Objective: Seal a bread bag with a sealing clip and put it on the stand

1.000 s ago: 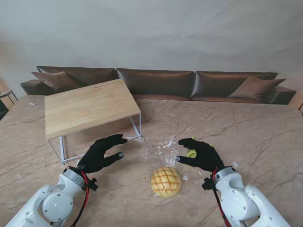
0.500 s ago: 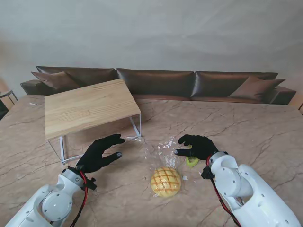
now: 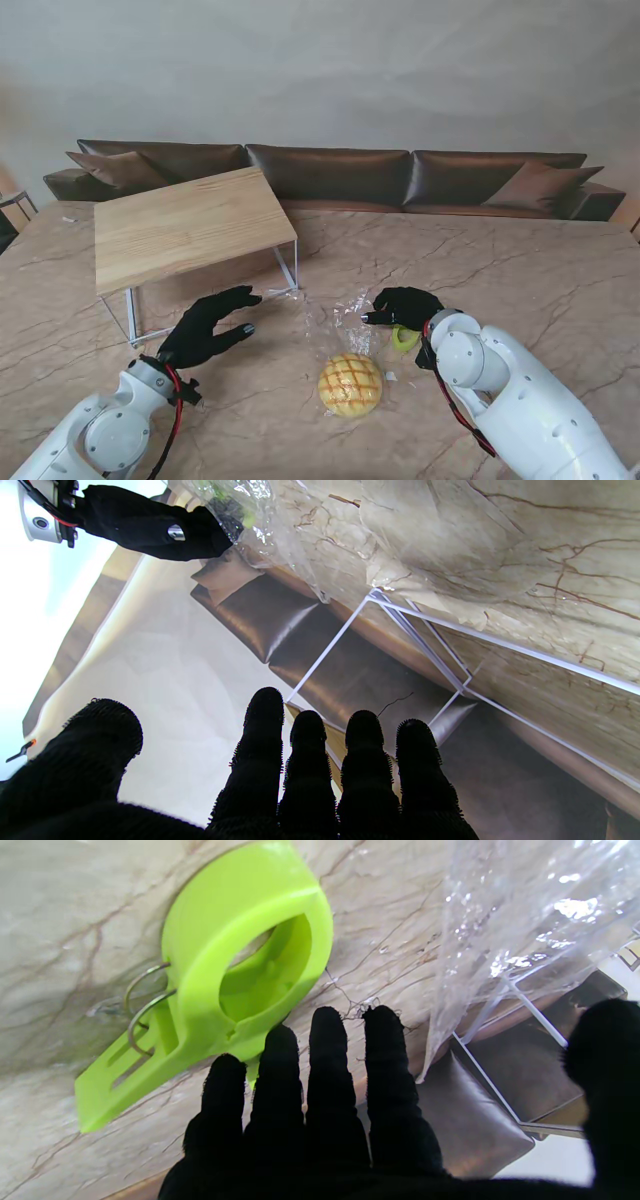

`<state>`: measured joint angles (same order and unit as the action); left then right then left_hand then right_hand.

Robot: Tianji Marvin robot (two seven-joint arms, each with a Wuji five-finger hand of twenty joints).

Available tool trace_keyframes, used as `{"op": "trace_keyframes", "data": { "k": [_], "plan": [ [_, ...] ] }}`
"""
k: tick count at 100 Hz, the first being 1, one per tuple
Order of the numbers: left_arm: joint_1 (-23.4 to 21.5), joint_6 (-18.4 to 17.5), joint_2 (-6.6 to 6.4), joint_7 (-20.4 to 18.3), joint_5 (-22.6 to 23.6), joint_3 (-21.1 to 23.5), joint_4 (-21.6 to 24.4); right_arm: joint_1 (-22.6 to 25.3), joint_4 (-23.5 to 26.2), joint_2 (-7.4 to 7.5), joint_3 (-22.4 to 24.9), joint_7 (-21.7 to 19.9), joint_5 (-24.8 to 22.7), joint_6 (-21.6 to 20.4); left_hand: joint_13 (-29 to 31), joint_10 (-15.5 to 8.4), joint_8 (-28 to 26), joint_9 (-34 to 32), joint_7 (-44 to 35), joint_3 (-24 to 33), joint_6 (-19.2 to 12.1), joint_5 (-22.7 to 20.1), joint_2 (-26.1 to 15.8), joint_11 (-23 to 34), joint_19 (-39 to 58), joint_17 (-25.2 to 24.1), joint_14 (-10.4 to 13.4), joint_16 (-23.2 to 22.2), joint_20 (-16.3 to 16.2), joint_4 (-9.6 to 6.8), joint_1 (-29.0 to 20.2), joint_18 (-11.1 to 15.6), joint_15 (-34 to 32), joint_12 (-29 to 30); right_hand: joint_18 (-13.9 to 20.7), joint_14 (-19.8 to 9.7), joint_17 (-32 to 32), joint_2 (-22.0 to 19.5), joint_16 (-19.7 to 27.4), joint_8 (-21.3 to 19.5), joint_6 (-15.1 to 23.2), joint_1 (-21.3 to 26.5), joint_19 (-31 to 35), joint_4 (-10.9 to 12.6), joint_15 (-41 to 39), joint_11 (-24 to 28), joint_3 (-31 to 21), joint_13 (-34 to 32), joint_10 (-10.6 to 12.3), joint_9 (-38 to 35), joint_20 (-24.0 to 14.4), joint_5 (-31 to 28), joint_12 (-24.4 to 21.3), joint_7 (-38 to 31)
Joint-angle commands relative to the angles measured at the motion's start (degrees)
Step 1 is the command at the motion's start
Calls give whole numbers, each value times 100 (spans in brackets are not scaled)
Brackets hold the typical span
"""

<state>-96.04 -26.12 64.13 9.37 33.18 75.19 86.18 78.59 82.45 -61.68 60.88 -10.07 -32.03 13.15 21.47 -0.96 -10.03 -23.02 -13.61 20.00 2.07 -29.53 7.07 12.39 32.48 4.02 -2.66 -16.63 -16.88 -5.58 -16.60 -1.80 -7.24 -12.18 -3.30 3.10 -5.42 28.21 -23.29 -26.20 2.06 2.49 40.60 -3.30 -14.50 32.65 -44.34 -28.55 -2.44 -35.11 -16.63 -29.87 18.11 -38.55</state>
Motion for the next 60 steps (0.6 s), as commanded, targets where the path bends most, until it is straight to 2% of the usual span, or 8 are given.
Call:
{"op": "trace_keyframes", "data": {
  "k": [1,21,41,46,51,53,56,60],
  "plan": [
    [-38,15,16,-3,-1,-29,37,-106,-118,-94,-107,53,62,-16,-28,10,-33,23,84,-31,-135,31,-227,-82,39,-48,167,28,-39,-45,161,87,46,79,131,47,47,-30,-5,-182,173,-158,-119,-62,80,92,69,169,68,154,-26,-108,69,-140],
    [-53,32,14,0,19,-39,54,-443,-641,-267,-458,480,471,-167,-30,-2,-53,33,49,-8,-189,33,-238,-86,26,-66,182,29,-34,-51,163,87,50,81,105,25,204,382,-134,-487,392,399,-185,-84,-129,308,122,426,71,198,-150,-818,204,-516],
    [-67,41,8,-16,39,-24,67,-479,-770,-346,-597,872,344,-180,-19,5,-78,31,2,17,-230,15,-234,-85,19,-61,182,27,-31,-54,158,76,46,81,-89,65,-101,843,-186,-845,958,1710,96,-65,-428,547,496,18,212,-508,-472,-1798,423,-1129],
    [-67,37,6,-21,44,-22,67,-461,-781,-361,-608,1001,255,-188,-24,6,-82,29,-5,19,-236,21,-235,-85,17,-63,186,29,-29,-53,164,75,49,81,-110,52,-171,932,-200,-302,1326,2462,210,-231,-499,572,1109,-102,261,-679,-544,-1939,510,-1668],
    [-68,35,6,-22,44,-22,69,-443,-775,-363,-614,1086,139,-182,-23,4,-86,29,-12,24,-233,21,-236,-85,18,-59,183,28,-30,-52,162,72,49,81,-135,42,-232,909,-208,36,1699,2959,287,-146,-547,569,1416,-214,313,-842,-556,-2078,524,-2143],
    [-68,36,6,-20,44,-24,68,-435,-768,-361,-612,1108,102,-183,-28,2,-87,35,-11,27,-225,27,-237,-87,20,-57,173,29,-31,-53,160,74,51,81,-138,38,-249,1238,-209,199,1875,2696,320,-411,-564,569,225,-250,332,-900,-545,-2114,533,-2365],
    [-68,36,7,-15,45,-26,67,-420,-758,-361,-604,1135,69,-188,-25,5,-88,32,-15,29,-230,24,-238,-85,22,-57,183,28,-32,-52,161,80,49,81,-139,28,-266,1624,-214,252,1930,2263,368,-1082,-581,565,-1433,-281,349,-951,-545,-2165,538,-2458],
    [-68,37,9,-10,42,-30,67,-391,-731,-363,-583,1166,53,-191,-28,1,-89,32,-14,31,-227,32,-239,-85,21,-59,189,29,-32,-51,159,78,51,80,-139,26,-265,1788,-226,250,1925,2027,435,-1590,-599,561,-2279,-285,351,-956,-577,-2206,542,-2473]
  ]
}}
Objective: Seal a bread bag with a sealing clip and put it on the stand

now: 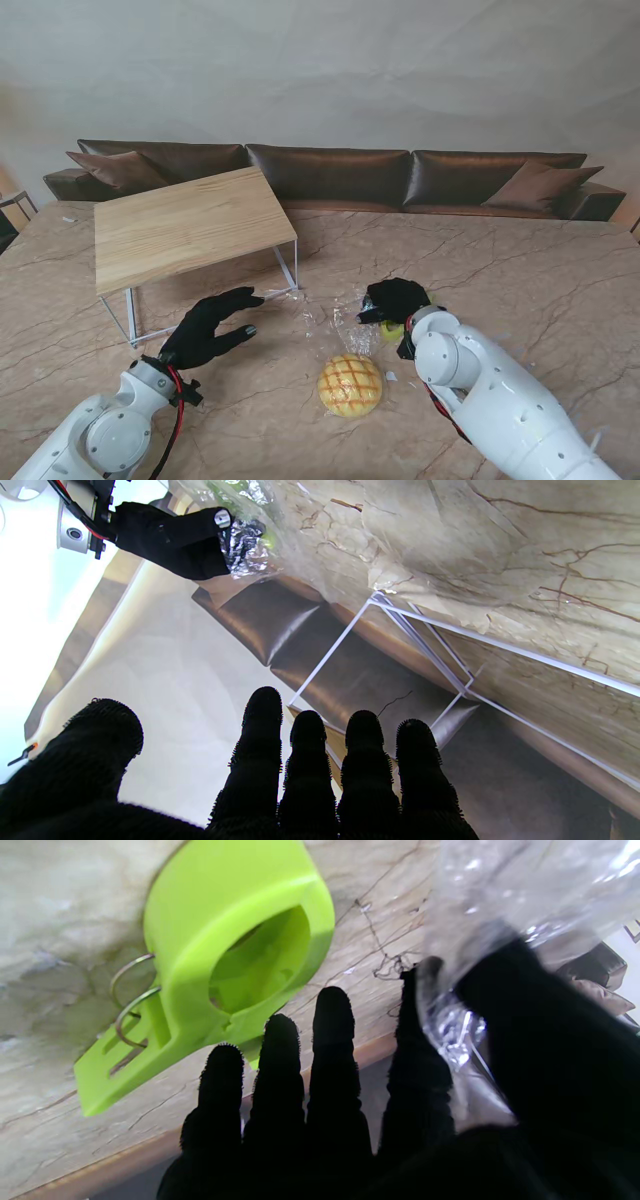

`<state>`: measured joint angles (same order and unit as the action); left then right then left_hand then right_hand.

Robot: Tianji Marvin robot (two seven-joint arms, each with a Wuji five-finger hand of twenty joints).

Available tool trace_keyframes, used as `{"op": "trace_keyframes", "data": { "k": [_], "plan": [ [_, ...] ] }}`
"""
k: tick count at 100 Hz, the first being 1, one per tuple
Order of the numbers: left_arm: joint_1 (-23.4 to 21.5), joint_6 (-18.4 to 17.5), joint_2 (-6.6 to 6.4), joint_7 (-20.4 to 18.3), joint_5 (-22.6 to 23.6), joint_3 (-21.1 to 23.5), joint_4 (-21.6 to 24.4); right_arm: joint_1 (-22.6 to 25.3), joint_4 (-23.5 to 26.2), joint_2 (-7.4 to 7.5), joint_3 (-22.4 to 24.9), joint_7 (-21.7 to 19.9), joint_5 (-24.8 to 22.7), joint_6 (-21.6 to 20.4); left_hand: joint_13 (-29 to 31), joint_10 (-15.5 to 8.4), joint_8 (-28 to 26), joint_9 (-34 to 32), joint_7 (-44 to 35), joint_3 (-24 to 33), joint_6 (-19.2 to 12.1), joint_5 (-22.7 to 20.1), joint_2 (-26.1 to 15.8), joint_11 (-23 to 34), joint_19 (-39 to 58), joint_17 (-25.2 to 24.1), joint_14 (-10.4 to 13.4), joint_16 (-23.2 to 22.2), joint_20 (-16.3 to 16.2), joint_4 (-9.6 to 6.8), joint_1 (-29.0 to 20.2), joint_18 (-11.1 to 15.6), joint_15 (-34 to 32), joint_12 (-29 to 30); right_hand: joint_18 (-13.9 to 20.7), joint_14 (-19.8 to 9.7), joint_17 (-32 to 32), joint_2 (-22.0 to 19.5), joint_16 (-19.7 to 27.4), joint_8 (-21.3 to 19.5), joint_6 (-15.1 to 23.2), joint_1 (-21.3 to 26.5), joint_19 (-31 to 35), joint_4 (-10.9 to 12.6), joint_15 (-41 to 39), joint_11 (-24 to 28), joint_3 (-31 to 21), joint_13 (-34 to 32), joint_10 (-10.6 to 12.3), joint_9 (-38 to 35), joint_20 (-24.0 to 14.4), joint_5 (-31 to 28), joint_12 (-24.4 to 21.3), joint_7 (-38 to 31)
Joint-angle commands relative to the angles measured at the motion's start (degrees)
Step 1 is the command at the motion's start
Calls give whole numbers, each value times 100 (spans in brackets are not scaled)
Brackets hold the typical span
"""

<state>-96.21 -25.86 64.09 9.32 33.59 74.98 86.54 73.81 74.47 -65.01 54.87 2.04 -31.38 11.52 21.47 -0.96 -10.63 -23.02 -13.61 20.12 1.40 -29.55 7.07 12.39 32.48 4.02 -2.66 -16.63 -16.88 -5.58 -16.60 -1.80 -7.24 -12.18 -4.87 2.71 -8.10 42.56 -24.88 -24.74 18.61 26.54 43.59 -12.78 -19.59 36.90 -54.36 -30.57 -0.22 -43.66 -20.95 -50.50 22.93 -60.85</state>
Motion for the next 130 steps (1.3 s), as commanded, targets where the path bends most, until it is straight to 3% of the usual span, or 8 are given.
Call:
{"op": "trace_keyframes", "data": {
  "k": [1,37,74,77,80,90,103,130],
  "plan": [
    [-52,11,13,-4,0,-10,31,95,75,-31,23,-35,-16,-29,-33,3,-29,31,-16,20,-168,31,-241,-84,21,-60,189,30,-31,-51,158,77,53,80,17,68,-8,348,-70,100,266,-391,150,-672,-98,136,-1323,-93,129,-100,-152,-149,60,-249],
    [-61,7,14,14,15,-36,47,474,554,0,328,178,-332,-84,-13,-2,-41,19,-38,43,-175,21,-230,-84,51,-49,189,28,-47,-45,142,18,49,81,-45,98,-83,185,-218,-163,532,-439,640,-751,-275,1,-1486,-252,174,-174,-729,-65,-20,-182],
    [-9,89,31,84,30,-113,50,942,860,-83,603,1064,-654,-577,72,41,-18,-34,11,213,33,73,241,-17,146,43,132,6,-90,60,-106,11,2,45,-188,2,-508,248,-473,-299,1135,-374,1007,-792,-683,35,-1492,-917,444,-766,-1164,-53,-70,-66],
    [-5,96,35,76,-20,-128,52,979,871,-93,623,1131,-646,-625,93,72,-24,-55,-4,251,66,55,335,-2,170,57,102,-2,-102,93,-160,24,-12,37,-217,-12,-588,255,-560,-301,1187,-370,1131,-793,-800,65,-1497,-1037,477,-854,-1273,-42,-50,-68],
    [-3,114,38,58,-61,-141,59,1013,872,-102,646,1206,-647,-699,106,104,-42,-62,-34,396,91,65,442,22,239,55,69,-24,-137,318,-178,37,-35,15,-248,-32,-711,255,-652,-306,1233,-366,1262,-793,-933,104,-1491,-1215,499,-973,-1386,-46,-27,-70],
    [48,211,53,111,-63,-233,32,1109,854,-144,708,1513,-644,-957,282,256,-42,-172,-26,694,265,123,790,114,469,232,-82,-88,-242,536,-223,-17,-141,-37,-366,-38,-1228,257,-924,-355,1380,-294,1804,-766,-1325,234,-1514,-1878,581,-1515,-1793,-5,39,-69],
    [178,283,103,107,-403,-448,-106,1204,775,-204,776,1975,-656,-1422,394,679,79,-97,204,1485,855,420,1544,249,686,323,-381,-180,-337,851,-183,-137,-266,-129,-452,-75,-1824,407,-1026,-248,1400,-196,2286,-771,-1456,75,-1576,-2626,565,-2340,-2120,-81,-207,-118],
    [344,556,196,175,-825,-886,-235,1512,923,-272,855,2501,-736,-1699,518,1057,206,24,423,2143,1365,581,2530,477,954,438,-614,-281,-458,1285,184,-347,-455,-265,-522,-66,-1893,415,-1095,-144,1332,-235,2532,-791,-1497,131,-1588,-2731,565,-2461,-2268,-96,-195,-164]
  ]
}}
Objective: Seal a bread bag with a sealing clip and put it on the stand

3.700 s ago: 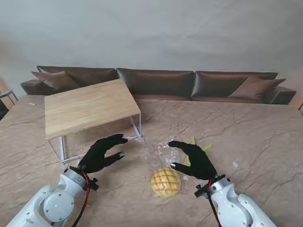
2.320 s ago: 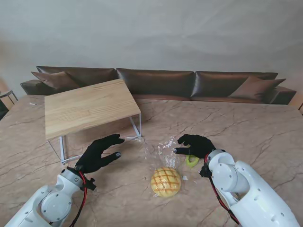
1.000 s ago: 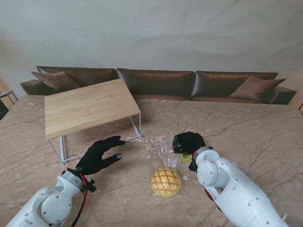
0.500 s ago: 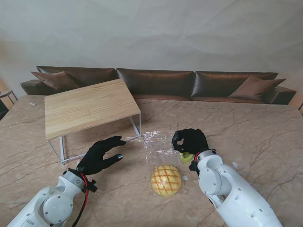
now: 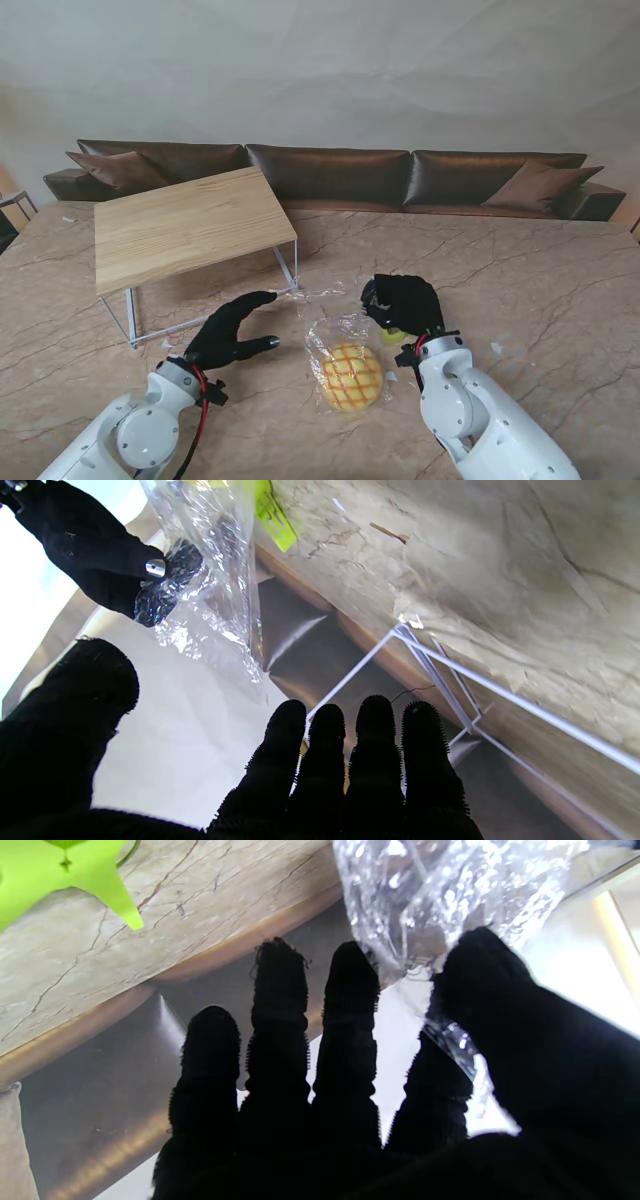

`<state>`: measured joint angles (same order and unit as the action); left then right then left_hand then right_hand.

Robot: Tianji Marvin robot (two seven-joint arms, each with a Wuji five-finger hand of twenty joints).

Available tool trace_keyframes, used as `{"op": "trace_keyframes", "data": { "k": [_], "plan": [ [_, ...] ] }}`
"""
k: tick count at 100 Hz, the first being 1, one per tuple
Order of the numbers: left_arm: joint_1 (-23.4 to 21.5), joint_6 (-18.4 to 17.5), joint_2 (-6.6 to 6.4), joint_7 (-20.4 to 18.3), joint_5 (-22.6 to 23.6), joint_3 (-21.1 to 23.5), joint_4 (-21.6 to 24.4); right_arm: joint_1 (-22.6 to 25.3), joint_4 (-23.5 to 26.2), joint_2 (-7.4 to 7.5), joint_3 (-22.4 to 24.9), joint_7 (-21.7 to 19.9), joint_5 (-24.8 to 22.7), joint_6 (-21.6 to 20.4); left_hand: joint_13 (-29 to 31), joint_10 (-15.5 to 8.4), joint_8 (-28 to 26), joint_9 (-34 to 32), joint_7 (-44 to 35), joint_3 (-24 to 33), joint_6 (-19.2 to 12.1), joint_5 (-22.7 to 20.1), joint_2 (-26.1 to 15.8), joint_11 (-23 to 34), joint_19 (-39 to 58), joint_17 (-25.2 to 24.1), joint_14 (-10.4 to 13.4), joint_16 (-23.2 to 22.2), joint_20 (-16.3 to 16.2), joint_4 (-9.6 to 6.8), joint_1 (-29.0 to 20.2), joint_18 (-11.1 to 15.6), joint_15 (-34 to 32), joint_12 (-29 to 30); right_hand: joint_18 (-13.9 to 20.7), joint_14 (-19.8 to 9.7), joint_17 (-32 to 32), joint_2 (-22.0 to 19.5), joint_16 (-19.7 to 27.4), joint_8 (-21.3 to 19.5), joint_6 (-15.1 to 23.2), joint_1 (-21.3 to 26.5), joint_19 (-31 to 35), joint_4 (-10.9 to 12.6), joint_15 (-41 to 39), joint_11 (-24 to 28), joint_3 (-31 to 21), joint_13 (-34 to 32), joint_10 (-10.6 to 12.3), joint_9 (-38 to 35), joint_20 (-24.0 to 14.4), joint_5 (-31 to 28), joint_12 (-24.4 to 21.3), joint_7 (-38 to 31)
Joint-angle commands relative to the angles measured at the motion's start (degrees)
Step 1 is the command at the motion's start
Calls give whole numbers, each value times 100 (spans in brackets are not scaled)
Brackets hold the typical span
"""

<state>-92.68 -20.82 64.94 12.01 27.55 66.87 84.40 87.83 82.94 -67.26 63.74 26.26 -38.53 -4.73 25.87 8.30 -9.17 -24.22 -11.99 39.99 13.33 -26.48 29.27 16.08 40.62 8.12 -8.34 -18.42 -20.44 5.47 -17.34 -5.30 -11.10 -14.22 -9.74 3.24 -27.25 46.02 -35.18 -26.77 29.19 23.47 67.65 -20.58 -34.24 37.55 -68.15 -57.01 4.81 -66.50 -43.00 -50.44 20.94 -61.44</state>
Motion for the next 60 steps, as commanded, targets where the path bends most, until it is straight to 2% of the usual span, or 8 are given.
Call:
{"op": "trace_keyframes", "data": {
  "k": [1,9,21,36,46,60],
  "plan": [
    [-2,64,117,-94,-245,-94,-28,118,79,-47,-32,92,-24,-80,80,141,45,154,231,241,181,287,358,142,170,23,-54,-116,-117,206,293,-3,-85,-80,-35,-120,26,66,-66,61,278,73,125,-10,-32,67,-210,-87,62,-176,-64,-103,5,-104],
    [88,139,158,-60,-415,-250,-110,171,85,-62,-38,219,-46,-170,132,217,-15,104,114,423,258,279,541,190,248,45,-114,-147,-153,292,385,-67,-127,-105,-35,-137,53,64,-74,67,288,67,112,-12,-27,76,-210,-67,85,-165,-68,-103,19,-110],
    [195,191,192,-213,-808,-439,-195,232,87,-92,-51,419,-65,-285,105,246,-42,125,66,448,294,313,639,196,229,4,-140,-156,-144,330,386,-76,-128,-111,-45,-147,74,61,-92,76,280,59,84,-14,-27,103,-210,-58,93,-161,-73,-100,54,-118],
    [352,330,225,-216,-889,-648,-296,314,141,-105,-37,566,-110,-425,113,233,-108,105,-54,508,288,351,595,224,283,-20,-135,-184,-171,378,461,-80,-154,-128,-49,-174,98,49,-107,76,313,48,64,-16,-31,110,-205,-43,122,-158,-77,-99,72,-116],
    [436,329,246,-246,-1003,-758,-352,373,179,-128,-37,666,-84,-517,157,38,-273,13,-359,324,57,376,491,238,330,-34,-45,-234,-192,351,409,-37,-175,-135,-57,-176,103,46,-115,74,316,54,56,-13,-35,111,-210,-39,118,-160,-80,-101,78,-117],
    [514,344,264,-330,-1181,-888,-369,417,186,-164,-73,834,-64,-603,402,-415,-756,-365,-1267,26,-472,351,319,399,652,24,91,-460,-399,254,230,-33,-281,-231,-62,-181,81,50,-141,75,299,51,67,-13,-65,124,-209,-49,110,-174,-100,-101,99,-118]
  ]
}}
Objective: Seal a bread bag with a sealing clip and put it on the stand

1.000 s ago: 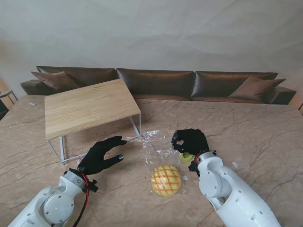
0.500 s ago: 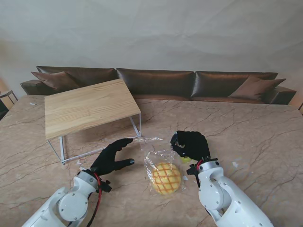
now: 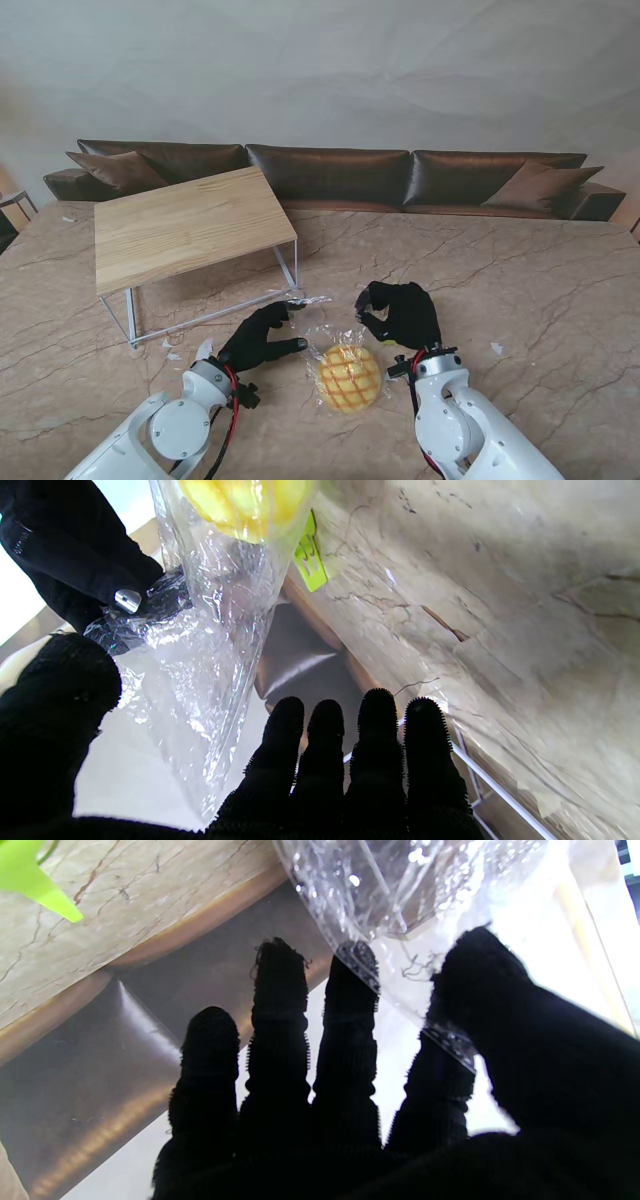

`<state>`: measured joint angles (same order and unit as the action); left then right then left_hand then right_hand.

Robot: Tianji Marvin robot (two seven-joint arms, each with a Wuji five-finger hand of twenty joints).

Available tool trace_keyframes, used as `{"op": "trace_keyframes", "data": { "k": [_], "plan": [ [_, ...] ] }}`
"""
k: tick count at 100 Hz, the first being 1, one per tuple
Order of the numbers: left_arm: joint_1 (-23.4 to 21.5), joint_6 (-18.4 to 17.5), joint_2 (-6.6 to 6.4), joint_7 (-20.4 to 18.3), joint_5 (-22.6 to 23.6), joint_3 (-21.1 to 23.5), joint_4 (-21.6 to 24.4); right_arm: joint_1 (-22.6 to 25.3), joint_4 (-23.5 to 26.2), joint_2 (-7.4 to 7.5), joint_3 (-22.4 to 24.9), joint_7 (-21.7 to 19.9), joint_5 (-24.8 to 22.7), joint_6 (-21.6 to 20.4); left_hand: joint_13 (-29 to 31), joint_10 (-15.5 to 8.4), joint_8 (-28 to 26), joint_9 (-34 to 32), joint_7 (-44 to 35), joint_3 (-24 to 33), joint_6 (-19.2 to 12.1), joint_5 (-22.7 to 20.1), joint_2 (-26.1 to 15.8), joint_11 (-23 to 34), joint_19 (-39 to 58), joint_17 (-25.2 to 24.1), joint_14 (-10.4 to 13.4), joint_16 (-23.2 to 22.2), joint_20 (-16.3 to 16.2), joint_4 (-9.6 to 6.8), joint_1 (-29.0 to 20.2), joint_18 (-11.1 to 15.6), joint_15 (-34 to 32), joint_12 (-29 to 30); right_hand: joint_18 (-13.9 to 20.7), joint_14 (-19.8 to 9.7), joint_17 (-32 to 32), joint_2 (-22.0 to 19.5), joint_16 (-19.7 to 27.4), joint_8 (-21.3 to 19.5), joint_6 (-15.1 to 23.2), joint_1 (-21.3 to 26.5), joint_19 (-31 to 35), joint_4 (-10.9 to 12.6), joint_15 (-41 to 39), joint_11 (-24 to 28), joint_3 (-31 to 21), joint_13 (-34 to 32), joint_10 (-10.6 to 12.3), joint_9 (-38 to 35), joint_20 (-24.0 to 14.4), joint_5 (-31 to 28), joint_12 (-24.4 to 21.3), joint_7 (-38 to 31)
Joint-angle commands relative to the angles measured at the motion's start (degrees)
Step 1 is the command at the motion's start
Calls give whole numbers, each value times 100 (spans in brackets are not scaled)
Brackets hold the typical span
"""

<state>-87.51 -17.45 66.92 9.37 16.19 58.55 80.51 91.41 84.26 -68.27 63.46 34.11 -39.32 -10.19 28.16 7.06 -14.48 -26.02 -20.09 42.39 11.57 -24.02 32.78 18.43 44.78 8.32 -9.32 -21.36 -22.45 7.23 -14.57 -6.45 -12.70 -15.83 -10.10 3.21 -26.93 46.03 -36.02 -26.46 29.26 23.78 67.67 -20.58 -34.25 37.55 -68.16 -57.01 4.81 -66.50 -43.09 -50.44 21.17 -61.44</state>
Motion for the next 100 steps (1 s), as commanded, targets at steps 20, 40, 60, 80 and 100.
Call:
{"op": "trace_keyframes", "data": {
  "k": [20,40,60,80,100],
  "plan": [
    [128,-44,169,51,-337,-286,-136,98,47,-125,-81,179,169,-138,1054,-848,-1370,-1226,-2162,533,-1204,-273,-195,703,1085,357,167,-859,-1005,-153,-832,-154,-703,-751,-33,-157,29,31,-90,45,219,15,64,-11,-108,146,-220,-84,85,-204,-110,-104,103,-133],
    [210,-226,277,163,-677,-419,-313,168,106,-142,-20,47,387,-127,2021,-747,-1257,-2488,-3580,298,-2174,-964,-531,780,1969,714,-16,-1406,-1815,498,-2927,-478,-1439,-1017,-131,-61,-95,-10,-124,49,93,22,100,-2,-161,169,-224,-190,9,-223,-141,-95,124,-140],
    [250,-385,302,98,-949,-411,-333,194,176,-149,91,-377,861,-110,2881,-764,-2115,-3641,-3936,-981,-3115,-1210,-1324,1070,2874,1333,-277,-1743,-2097,473,-4028,-785,-2334,-1525,-268,0,-515,-135,-52,-30,-37,94,374,61,-63,247,-132,-625,-68,-58,-210,-9,219,-153],
    [309,-483,216,-156,-948,-238,-307,155,168,-153,172,-504,1029,-105,2916,-976,-2864,-3743,-3782,-832,-3323,-1479,-1451,1426,3034,1344,-299,-1936,-2001,377,-4050,-805,-2632,-2236,-268,34,-451,-146,2,-61,-75,29,323,49,71,264,-72,-577,-88,65,-102,22,209,-159],
    [459,-757,94,-678,-1130,-160,-457,84,125,-141,175,-743,1226,-158,2771,-1085,-3369,-3659,-3797,-900,-3399,-1520,-1637,1516,2973,1227,-242,-2046,-1968,286,-4112,-722,-2640,-2670,-198,-69,143,420,288,-95,-1439,-693,-244,865,791,-141,-238,319,-112,1808,345,1577,-43,1599]
  ]
}}
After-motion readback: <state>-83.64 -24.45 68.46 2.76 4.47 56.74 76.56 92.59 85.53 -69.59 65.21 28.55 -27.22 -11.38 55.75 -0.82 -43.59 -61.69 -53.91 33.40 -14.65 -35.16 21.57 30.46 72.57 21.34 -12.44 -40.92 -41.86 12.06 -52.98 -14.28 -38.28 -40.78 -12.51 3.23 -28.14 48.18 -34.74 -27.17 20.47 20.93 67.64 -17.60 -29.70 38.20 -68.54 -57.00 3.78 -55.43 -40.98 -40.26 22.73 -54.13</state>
